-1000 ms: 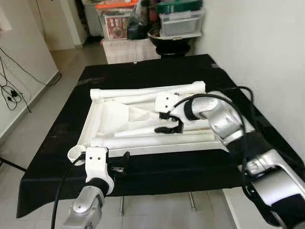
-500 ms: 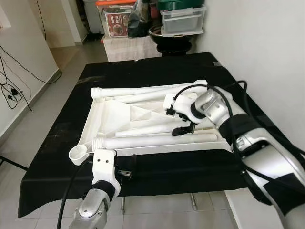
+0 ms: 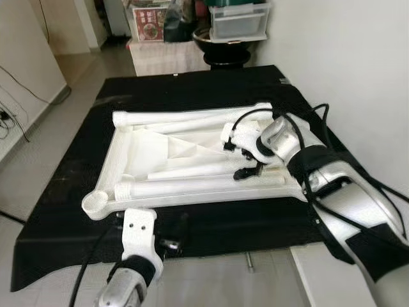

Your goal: Building children table

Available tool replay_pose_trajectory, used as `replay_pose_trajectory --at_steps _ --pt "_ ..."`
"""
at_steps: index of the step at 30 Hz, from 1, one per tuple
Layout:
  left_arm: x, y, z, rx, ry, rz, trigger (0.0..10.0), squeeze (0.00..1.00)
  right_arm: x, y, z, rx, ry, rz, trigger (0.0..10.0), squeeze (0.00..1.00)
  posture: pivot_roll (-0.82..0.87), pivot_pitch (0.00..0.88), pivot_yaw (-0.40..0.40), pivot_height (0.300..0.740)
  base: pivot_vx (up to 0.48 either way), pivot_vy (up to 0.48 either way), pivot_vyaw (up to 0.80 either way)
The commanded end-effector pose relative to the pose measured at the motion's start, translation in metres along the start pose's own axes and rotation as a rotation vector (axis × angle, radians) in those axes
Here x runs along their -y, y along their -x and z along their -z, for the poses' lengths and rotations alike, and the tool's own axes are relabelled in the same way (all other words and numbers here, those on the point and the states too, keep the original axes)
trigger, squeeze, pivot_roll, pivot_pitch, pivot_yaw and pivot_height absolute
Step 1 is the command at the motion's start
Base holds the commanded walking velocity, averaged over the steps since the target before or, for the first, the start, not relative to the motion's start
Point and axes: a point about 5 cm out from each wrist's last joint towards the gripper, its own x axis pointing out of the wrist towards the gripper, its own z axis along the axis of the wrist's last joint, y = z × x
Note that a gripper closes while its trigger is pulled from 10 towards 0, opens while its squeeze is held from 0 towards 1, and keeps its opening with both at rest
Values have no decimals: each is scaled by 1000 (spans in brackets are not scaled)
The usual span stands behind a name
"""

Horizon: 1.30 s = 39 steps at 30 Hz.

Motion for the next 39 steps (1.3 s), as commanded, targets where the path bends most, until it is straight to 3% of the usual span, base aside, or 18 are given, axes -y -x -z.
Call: replay_pose_trajectory --at_steps 1,8,12,13,14,15,26,30,33,36,38,39 --pt "-7 4 -13 21 -17 -32 10000 0 4 5 -8 20 6 21 10000 0 -9 197 -16 740 0 0 0" --pt "-14 4 -43 117 -49 -61 10000 0 10 11 -7 -3 12 48 10000 0 0 245 -23 740 0 0 0" --pt "-14 5 -48 131 -51 -61 10000 0 11 12 -5 -22 25 47 10000 0 0 247 -26 740 0 0 0" --pt "-13 6 -51 140 -53 -60 10000 0 12 14 -4 -44 47 44 1804 0 -2 249 -28 740 0 0 0" --pt "-13 6 -51 140 -53 -60 10000 0 12 14 -4 -44 47 44 1804 0 -2 249 -28 740 0 0 0" --pt "-11 7 -52 141 -54 -60 10000 0 15 17 -3 -64 78 42 0 0 -13 242 -36 740 0 0 0" --pt "-10 5 -56 137 -59 -65 10000 0 20 27 -11 -31 94 28 0 0 -15 200 -46 740 0 0 0" --pt "-12 0 -62 153 -71 -72 10000 0 21 33 -23 84 40 -2 0 0 -11 175 -46 740 0 0 0" --pt "-14 -4 -66 173 -77 -71 10000 0 22 43 -39 266 -53 -52 0 0 -10 162 -44 740 0 0 0" --pt "-15 -8 -68 181 -82 -71 10000 0 24 48 -44 360 -117 -67 0 0 -7 138 -37 740 0 0 0" --pt "-15 -8 -68 181 -82 -71 10000 0 24 48 -44 360 -117 -67 0 0 -7 138 -37 740 0 0 0" --pt "-16 -11 -70 191 -85 -69 10000 0 26 52 -46 427 -173 -63 0 0 -4 126 -33 740 0 0 0"
